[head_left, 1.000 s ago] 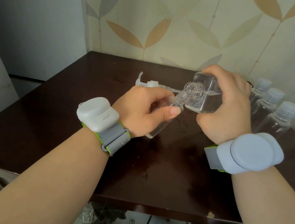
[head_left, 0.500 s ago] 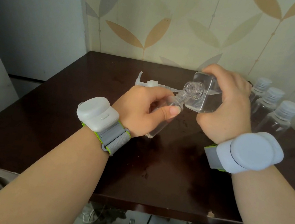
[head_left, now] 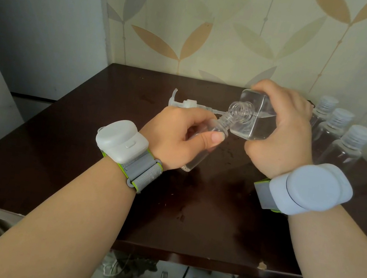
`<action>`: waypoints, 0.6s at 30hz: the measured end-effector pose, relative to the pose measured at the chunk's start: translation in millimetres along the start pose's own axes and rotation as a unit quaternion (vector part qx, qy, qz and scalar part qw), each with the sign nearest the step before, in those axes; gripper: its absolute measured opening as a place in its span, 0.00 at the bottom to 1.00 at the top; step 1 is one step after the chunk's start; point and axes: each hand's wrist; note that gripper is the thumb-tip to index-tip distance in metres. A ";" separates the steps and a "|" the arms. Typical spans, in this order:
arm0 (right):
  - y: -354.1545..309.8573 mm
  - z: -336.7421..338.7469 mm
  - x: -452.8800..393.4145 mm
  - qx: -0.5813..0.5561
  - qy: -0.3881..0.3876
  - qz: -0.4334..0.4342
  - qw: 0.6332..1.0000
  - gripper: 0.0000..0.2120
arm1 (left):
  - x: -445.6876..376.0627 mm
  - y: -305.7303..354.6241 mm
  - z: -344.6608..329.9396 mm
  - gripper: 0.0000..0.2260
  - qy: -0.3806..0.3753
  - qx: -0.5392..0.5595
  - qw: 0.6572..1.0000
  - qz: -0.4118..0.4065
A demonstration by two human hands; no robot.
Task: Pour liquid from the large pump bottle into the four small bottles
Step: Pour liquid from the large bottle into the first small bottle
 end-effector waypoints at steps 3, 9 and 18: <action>0.4 -0.2 -0.1 -0.001 0.002 -0.003 1.000 0.28 | 0.1 -0.2 -0.3 0.15 0.001 -0.003 1.000 -0.001; 0.1 -0.1 0.0 -0.005 0.002 -0.009 1.000 0.28 | -0.2 0.0 -1.0 0.15 0.004 0.005 1.000 0.001; -1.3 0.5 0.0 -0.007 0.001 -0.016 1.000 0.29 | 0.3 0.9 -0.3 0.15 0.000 0.003 1.000 0.006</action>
Point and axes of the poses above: each hand's wrist, its own x-axis away from the middle knuckle, its own z-axis out of the back of the hand, y = z × x, and after that the axes turned 1 degree about x, right-handed
